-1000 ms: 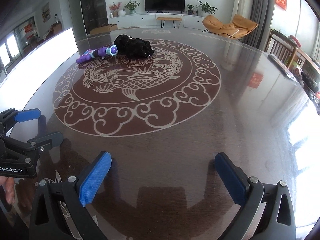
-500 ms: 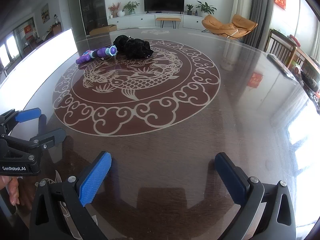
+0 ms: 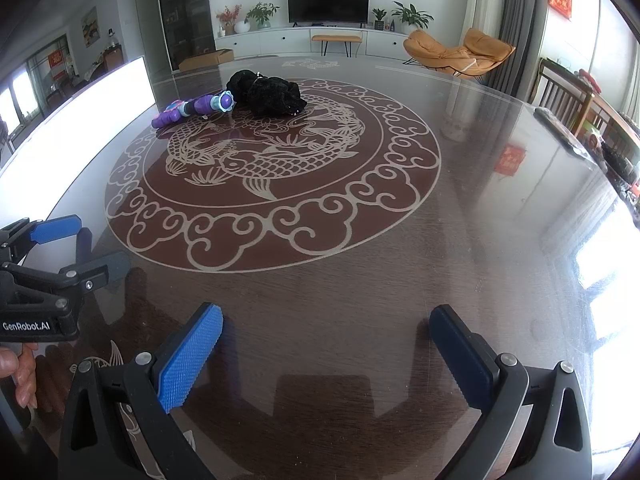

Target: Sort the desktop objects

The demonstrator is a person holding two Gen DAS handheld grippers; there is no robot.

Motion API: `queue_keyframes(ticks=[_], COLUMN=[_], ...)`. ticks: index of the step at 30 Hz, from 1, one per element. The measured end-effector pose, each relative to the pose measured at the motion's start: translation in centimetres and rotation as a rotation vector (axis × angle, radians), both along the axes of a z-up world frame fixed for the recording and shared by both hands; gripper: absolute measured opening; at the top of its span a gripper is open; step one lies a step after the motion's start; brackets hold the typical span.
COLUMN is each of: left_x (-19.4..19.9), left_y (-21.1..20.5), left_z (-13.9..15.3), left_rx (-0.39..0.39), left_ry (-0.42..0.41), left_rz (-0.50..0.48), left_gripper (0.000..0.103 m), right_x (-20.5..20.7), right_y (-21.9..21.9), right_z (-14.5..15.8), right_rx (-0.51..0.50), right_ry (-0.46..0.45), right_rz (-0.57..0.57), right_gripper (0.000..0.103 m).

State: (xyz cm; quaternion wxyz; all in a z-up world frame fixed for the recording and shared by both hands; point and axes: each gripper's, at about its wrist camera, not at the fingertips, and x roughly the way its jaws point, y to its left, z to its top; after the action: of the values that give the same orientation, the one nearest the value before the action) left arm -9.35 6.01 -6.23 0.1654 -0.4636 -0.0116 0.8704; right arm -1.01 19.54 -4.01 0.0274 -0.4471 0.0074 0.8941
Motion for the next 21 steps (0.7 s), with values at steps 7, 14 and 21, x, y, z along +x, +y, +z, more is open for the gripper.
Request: queue_keyframes(ticks=[7, 14, 21], left_x=[-9.9, -16.8, -17.9], left_y=[-0.2, 4.0, 2.9], left_z=[4.4, 1.9, 0.6], left_rx=[0.113, -0.101, -0.187], left_ry=[0.021, -0.024, -0.011], left_rz=[0.202, 0.23, 0.209], left_gripper=[0.103, 0.103, 0.103], right_x=[0.0, 0.0, 0.0], right_y=[0.0, 0.0, 0.0], right_z=[0.0, 0.0, 0.0], right_rx=[0.0, 0.0, 0.0], right_ry=[0.0, 0.0, 0.0], right_rz=[0.0, 0.0, 0.0], right_gripper=[0.103, 0.103, 0.103])
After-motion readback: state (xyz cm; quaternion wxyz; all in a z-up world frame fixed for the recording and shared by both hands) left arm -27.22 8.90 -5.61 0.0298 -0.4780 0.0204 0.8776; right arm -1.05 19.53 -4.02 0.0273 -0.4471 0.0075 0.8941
